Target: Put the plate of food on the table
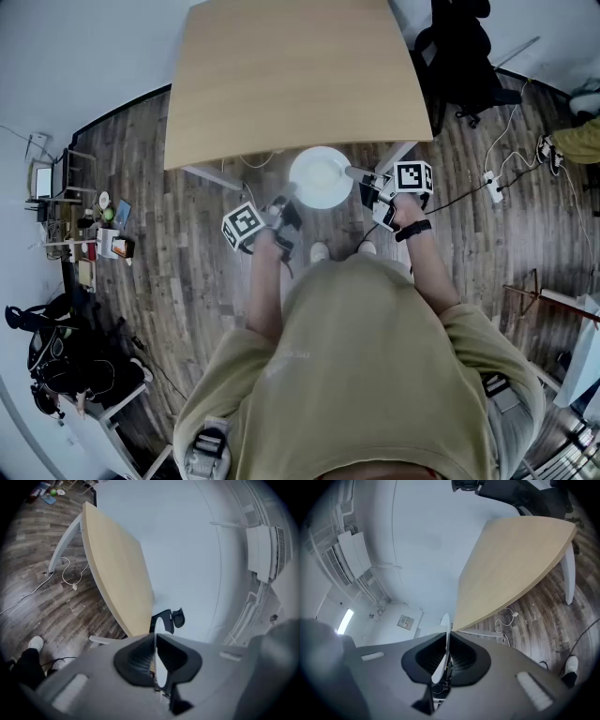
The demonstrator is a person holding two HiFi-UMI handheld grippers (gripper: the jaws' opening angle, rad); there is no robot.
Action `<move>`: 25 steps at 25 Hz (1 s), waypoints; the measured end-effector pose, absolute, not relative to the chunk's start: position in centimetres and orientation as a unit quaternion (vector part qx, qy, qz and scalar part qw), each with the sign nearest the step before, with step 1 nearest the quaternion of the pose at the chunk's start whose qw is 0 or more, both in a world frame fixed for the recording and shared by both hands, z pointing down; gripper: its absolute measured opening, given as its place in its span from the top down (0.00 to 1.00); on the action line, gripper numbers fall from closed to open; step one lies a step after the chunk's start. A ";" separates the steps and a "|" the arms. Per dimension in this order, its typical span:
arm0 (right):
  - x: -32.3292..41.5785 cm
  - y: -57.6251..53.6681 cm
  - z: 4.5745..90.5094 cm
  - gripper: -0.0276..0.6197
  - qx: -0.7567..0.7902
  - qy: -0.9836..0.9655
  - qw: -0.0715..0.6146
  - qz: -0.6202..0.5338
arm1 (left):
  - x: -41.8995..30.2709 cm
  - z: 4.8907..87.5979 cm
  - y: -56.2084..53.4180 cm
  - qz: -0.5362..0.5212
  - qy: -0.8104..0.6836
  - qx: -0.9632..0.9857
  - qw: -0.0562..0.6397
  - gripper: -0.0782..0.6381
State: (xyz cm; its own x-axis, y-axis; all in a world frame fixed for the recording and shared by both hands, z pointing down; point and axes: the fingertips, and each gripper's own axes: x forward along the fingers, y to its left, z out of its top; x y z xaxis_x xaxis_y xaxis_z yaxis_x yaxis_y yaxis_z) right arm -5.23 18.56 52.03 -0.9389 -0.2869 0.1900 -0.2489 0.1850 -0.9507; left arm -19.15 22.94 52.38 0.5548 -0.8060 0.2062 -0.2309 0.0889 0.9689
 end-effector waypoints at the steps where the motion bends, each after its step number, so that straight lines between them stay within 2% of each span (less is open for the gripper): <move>1: -5.2 18.6 52.2 0.92 -0.175 0.769 0.016 -0.614 | -19.2 52.5 22.9 -0.233 -0.409 0.633 0.614 0.87; 7: -5.4 18.8 52.8 0.92 -0.189 0.769 0.009 -0.610 | -19.3 53.4 23.0 -0.231 -0.405 0.631 0.620 0.87; 19: -6.0 19.8 53.2 0.88 -0.279 0.818 -0.007 -0.504 | -20.1 55.8 22.7 -0.231 -0.367 0.627 0.647 0.87; 25: -6.1 15.8 54.8 0.86 -0.285 0.832 -0.026 -0.475 | -19.8 56.8 19.3 -0.230 -0.384 0.614 0.650 0.87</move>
State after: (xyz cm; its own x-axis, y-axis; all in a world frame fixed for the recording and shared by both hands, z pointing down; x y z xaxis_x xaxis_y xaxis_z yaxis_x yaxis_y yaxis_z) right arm -6.15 15.76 54.83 -0.8364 -0.4488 0.3147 -0.4990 0.3857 -0.7761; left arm -19.75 19.25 56.75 0.5996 -0.7705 0.2163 -0.1727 0.1393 0.9751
